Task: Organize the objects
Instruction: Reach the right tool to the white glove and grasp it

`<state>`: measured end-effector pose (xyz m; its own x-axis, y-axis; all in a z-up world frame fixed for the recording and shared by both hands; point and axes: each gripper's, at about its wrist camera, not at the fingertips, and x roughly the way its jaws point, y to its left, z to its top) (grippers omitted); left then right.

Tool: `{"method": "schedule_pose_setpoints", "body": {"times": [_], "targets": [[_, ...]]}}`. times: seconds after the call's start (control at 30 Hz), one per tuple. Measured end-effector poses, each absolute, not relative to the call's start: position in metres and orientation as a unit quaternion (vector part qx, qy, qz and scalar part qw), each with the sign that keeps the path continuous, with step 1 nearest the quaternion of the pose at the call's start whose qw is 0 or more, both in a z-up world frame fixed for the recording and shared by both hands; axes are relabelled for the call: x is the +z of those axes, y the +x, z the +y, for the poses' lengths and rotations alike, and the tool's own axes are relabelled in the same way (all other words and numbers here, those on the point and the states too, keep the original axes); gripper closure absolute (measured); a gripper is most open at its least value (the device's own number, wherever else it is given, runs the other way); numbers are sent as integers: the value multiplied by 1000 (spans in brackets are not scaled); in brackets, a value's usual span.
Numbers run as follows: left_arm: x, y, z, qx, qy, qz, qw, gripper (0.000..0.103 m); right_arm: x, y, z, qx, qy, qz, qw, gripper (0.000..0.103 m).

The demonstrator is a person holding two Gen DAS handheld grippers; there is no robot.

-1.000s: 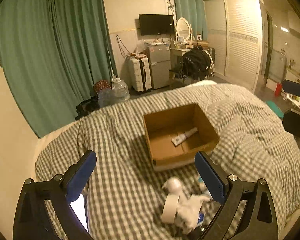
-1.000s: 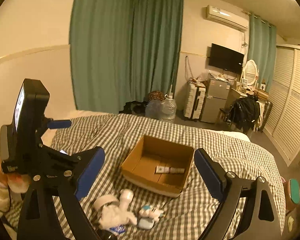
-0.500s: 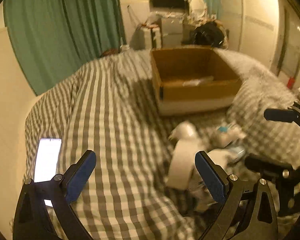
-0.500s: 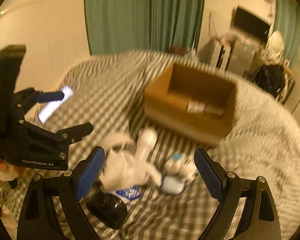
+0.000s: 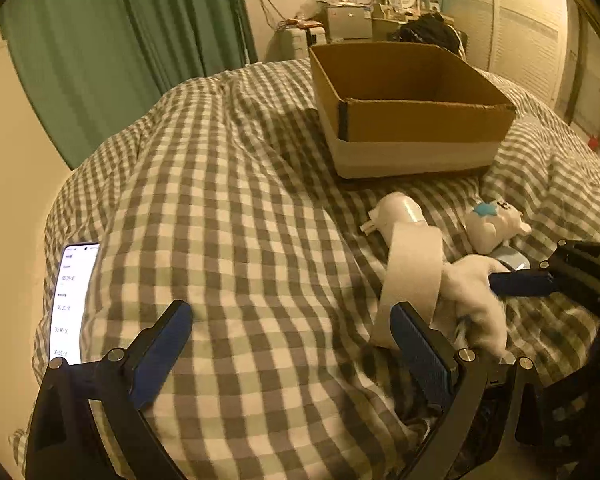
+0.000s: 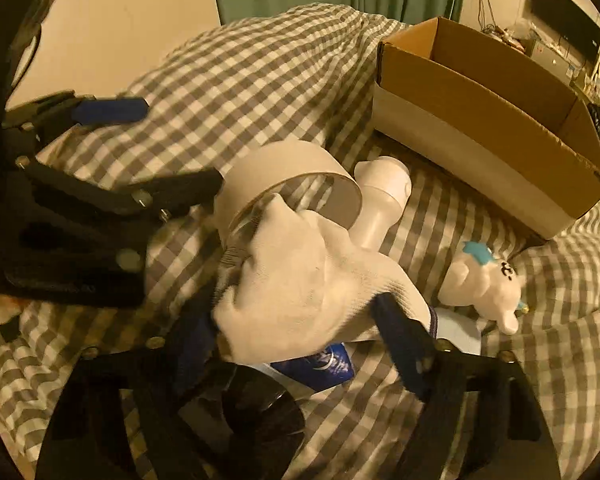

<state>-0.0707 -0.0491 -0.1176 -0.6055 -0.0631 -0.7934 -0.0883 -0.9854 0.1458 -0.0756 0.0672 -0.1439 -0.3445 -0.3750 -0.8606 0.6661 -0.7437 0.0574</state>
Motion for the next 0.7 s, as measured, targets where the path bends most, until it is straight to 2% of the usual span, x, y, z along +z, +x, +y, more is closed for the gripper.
{"method": "schedule_pose_setpoints", "body": {"times": [0.03, 0.1, 0.13, 0.43, 0.6, 0.67, 0.7], "targets": [[-118, -71, -48, 891, -446, 85, 11, 1, -142, -75, 70, -807, 470, 149, 325, 45], [-118, -71, -45, 890, -447, 82, 17, 1, -133, -70, 79, -814, 462, 141, 322, 52], [-119, -71, -44, 889, -449, 82, 19, 1, -128, -69, 81, -818, 459, 143, 317, 65], [-136, -81, -12, 875, -471, 103, 51, 1, -101, -50, 117, -843, 437, 140, 280, 66], [-141, -107, -6, 874, -477, 74, 52, 1, -89, -43, 126, -854, 424, 128, 273, 67], [-145, -116, -4, 874, -478, 62, 64, 5, -85, -42, 130, -859, 418, 125, 268, 67], [-149, -121, -3, 870, -485, 63, 57, 12, -85, -43, 129, -862, 415, 127, 263, 67]]}}
